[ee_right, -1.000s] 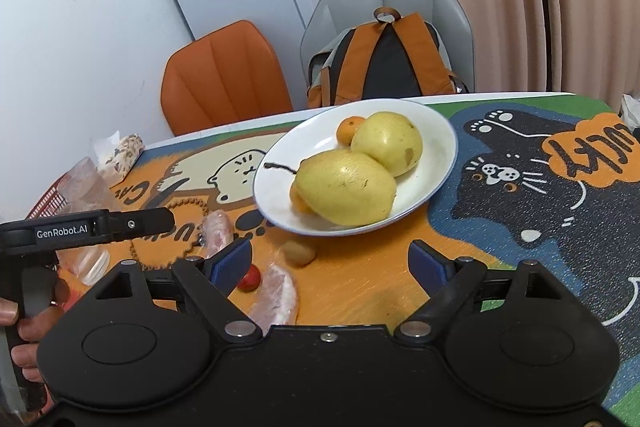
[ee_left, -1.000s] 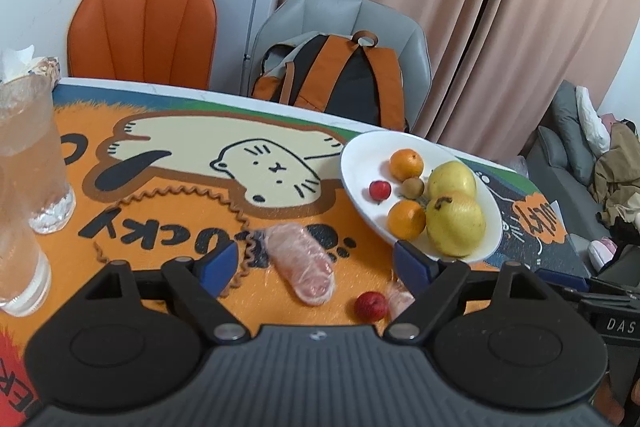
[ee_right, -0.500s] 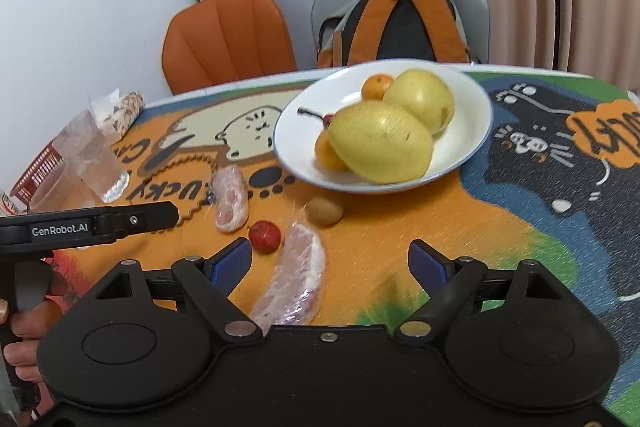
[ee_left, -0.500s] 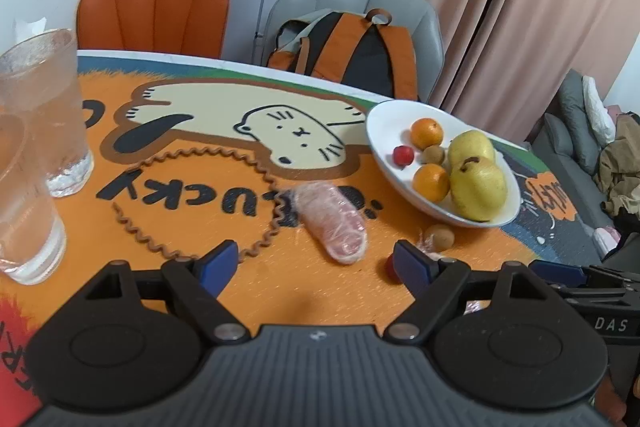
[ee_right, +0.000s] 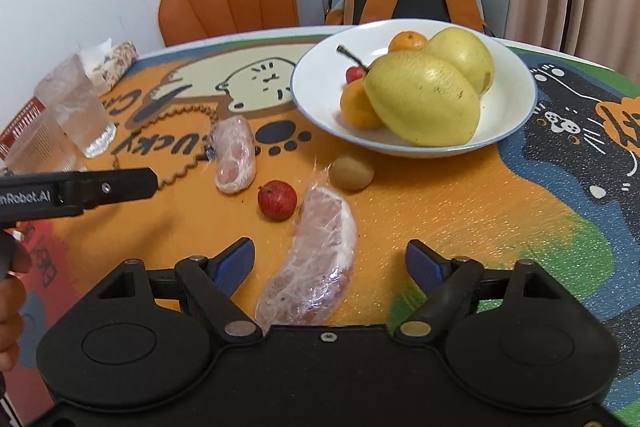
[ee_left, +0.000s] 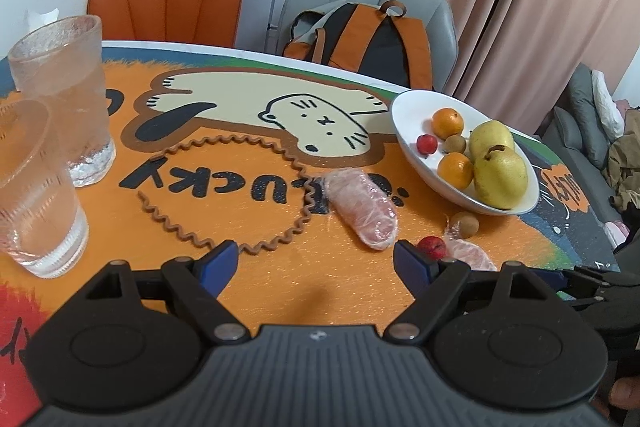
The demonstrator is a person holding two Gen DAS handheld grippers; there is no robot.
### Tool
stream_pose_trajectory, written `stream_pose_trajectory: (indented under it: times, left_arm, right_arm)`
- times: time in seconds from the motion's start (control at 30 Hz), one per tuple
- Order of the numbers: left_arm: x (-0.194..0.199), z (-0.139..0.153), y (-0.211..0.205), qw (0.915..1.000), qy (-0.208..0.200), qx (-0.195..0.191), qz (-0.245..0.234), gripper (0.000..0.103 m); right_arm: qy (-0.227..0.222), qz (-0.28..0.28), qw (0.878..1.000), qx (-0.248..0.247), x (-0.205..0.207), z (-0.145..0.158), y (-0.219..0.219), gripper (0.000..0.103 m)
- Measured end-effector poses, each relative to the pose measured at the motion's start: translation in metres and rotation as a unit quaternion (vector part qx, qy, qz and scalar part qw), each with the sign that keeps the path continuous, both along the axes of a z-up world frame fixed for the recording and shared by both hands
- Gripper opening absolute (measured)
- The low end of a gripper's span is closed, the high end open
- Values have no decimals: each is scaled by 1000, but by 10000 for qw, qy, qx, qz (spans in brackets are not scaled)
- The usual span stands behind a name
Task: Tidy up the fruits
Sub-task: 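Grasp a wrapped pomelo segment with the right tool while the left tool grasps another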
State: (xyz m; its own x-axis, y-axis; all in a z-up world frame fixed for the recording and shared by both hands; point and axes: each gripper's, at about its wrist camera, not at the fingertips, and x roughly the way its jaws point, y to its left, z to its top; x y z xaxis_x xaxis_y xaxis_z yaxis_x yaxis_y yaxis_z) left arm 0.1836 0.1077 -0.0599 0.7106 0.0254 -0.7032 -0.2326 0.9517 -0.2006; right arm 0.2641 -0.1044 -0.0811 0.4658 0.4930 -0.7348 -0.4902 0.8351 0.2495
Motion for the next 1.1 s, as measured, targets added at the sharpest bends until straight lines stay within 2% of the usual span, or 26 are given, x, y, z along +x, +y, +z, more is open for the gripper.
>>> stream_pose_trajectory:
  times: [0.07,0.17,0.2,0.23,0.7,0.87,1.1]
  left_arm:
    - [0,-2,2,10000,17,-21,27,83]
    - [2,-4,3,10000,49,-35,33,83]
    - [3,-5,2,10000,53,-41,27,83]
    - [4,-5,2,10000,54,-47,17,83]
    - [27,-10,-13,9999,3,-10,-109,83]
    - [41,-10,-15,10000,-15,20,-71,83]
    - [58,-20,-21,9999,75,35,-75,83]
  right_arm:
    - [-78,37,9999,-133,-2,-2,4,74]
    - [-249,105,9989,-394,-5,-2,7,63]
    - [-255,112,9987,-431,-4,-1,6,55]
    - [-262,108,9986,-441,-4,0,4,40]
    - [-177,-185,9995,-195,5,-3,-34,35]
    - [-201,-203,9995,-98,6,0,-47,29]
    - [-216,-424,9988,-111,14,-3,-67,29]
